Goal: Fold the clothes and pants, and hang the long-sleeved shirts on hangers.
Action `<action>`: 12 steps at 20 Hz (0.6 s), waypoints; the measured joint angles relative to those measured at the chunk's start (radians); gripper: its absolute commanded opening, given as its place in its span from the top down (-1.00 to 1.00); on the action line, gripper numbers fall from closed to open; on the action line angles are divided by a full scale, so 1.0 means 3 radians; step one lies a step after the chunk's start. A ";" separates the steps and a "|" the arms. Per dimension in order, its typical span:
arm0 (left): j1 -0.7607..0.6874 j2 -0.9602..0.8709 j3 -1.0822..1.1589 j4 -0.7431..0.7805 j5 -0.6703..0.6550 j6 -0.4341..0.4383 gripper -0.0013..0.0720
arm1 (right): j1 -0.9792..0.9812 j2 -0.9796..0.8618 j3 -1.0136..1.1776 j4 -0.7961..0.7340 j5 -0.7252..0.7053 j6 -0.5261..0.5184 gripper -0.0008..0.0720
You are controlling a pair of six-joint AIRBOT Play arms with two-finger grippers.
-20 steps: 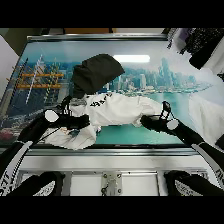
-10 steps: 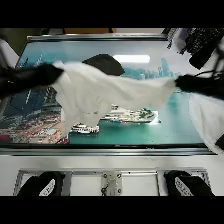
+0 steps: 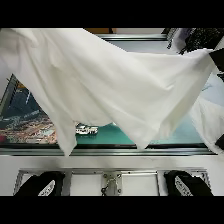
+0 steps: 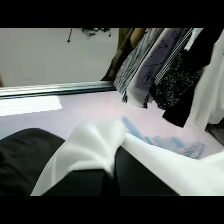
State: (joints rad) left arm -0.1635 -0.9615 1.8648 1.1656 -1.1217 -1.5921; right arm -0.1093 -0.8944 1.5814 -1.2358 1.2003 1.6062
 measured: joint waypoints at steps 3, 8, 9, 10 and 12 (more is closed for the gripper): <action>-0.0009 -0.0306 0.0098 0.0181 -0.0365 -0.0013 0.93 | -0.0003 -0.0163 0.0024 -0.0104 0.0106 -0.0039 0.92; -0.0148 -0.0249 -0.0342 0.0292 -0.0853 -0.0025 0.93 | -0.0008 -0.0043 -0.0160 -0.0542 0.0427 -0.0107 0.92; -0.0196 -0.0160 -0.0478 0.0300 -0.0889 -0.0038 0.93 | -0.0009 0.0001 -0.0198 -0.0593 0.0473 -0.0117 0.92; -0.0244 -0.0055 -0.0601 0.0306 -0.0914 -0.0052 0.93 | -0.0009 0.0046 -0.0223 -0.0626 0.0519 -0.0118 0.92; -0.0313 0.0175 -0.0781 0.0314 -0.0889 -0.0142 0.93 | -0.0010 0.0153 -0.0256 -0.0684 0.0589 -0.0117 0.92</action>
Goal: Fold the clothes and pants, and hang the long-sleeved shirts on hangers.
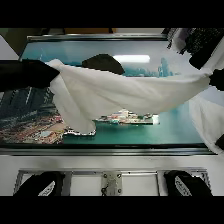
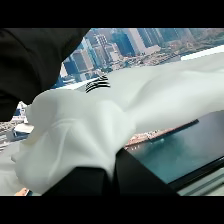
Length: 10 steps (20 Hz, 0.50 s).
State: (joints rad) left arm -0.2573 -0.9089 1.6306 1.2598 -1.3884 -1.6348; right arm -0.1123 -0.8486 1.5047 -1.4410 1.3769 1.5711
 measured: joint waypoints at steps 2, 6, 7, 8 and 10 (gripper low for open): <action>-0.0033 0.0181 -0.0114 0.0004 0.0112 -0.0080 0.93 | 0.0000 0.0048 -0.0015 -0.0023 0.0050 0.0062 0.92; 0.0053 0.0161 -0.0331 0.0005 0.0262 -0.0145 0.93 | 0.0013 -0.0173 -0.0029 0.0050 0.0125 0.0193 0.92; 0.0111 0.0062 -0.0378 0.0005 0.0327 -0.0137 0.93 | 0.0028 -0.0312 -0.0032 0.0075 0.0109 0.0216 0.92; 0.0175 -0.0061 -0.0412 0.0018 0.0407 -0.0131 0.93 | 0.0043 -0.0458 -0.0033 0.0090 0.0046 0.0229 0.92; 0.0306 -0.0384 -0.0397 0.0017 0.0628 -0.0107 0.93 | 0.0069 -0.0801 -0.0033 0.0113 -0.0228 0.0221 0.86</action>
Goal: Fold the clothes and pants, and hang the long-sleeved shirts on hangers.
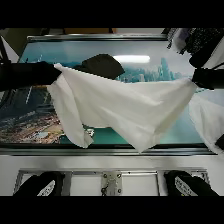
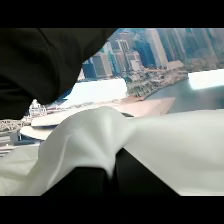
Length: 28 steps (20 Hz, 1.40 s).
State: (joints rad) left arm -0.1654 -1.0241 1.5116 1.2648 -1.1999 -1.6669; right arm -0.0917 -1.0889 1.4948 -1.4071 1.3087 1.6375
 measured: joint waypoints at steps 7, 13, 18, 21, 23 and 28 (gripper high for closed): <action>-0.0253 -0.0875 0.0649 -0.0148 0.0322 0.0034 0.93 | 0.0018 -0.0595 0.0300 0.0039 -0.1022 -0.0125 -0.68; -0.1647 -0.1188 0.0805 -0.0177 0.0530 0.0055 0.92 | 0.0018 -0.0135 0.0465 0.0039 -0.1363 -0.0140 -0.68; -0.2618 -0.1706 0.0928 0.0084 0.0844 0.0141 -0.73 | 0.0018 0.0286 0.0486 -0.0015 -0.1410 -0.0148 -0.68; -0.2664 -0.1864 0.1167 0.0172 0.0615 0.0121 -0.73 | 0.0018 0.0451 0.0487 -0.0118 -0.1330 -0.0148 -0.68; -0.2500 -0.1846 0.1242 0.0235 0.0390 0.0112 -0.73 | 0.0018 0.0524 0.0487 -0.0165 -0.1261 -0.0148 -0.68; -0.1743 -0.1446 0.0617 0.0296 -0.0045 0.0234 -0.73 | 0.0018 0.0595 0.0450 -0.0202 -0.1022 -0.0149 -0.68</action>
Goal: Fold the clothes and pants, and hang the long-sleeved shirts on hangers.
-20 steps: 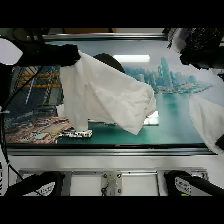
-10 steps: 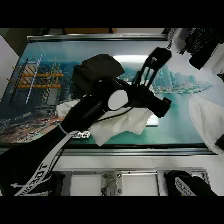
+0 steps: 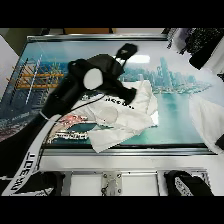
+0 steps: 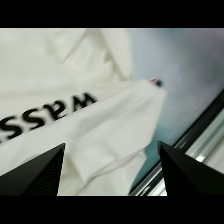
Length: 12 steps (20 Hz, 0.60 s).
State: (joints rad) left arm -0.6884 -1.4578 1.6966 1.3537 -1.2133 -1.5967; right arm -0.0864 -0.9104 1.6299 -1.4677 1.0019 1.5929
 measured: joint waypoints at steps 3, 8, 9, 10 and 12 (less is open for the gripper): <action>0.0423 0.0184 -0.0660 0.0111 0.0028 0.0197 -0.73 | 0.0005 0.0010 -0.0118 0.0005 0.0154 0.0000 -0.63; 0.0764 0.0093 -0.1358 0.0192 0.0345 0.0460 -0.73 | 0.0041 0.0011 -0.0431 0.0107 0.0345 0.0001 -0.63; 0.0774 0.0038 -0.1417 0.0205 0.0398 0.0500 -0.72 | 0.0067 0.0011 -0.0497 0.0126 0.0374 0.0000 -0.63; 0.0773 -0.0018 -0.1459 0.0212 0.0436 0.0542 -0.73 | 0.0097 0.0011 -0.0556 0.0130 0.0395 0.0001 -0.63; 0.0736 -0.0113 -0.1506 0.0272 0.0510 0.0593 -0.73 | 0.0170 0.0013 -0.0660 0.0154 0.0426 0.0001 -0.63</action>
State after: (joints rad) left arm -0.4675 -1.4918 1.2449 1.4353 -1.0603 -1.4189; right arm -0.0353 -0.9066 1.4319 -1.4216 1.1297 1.5932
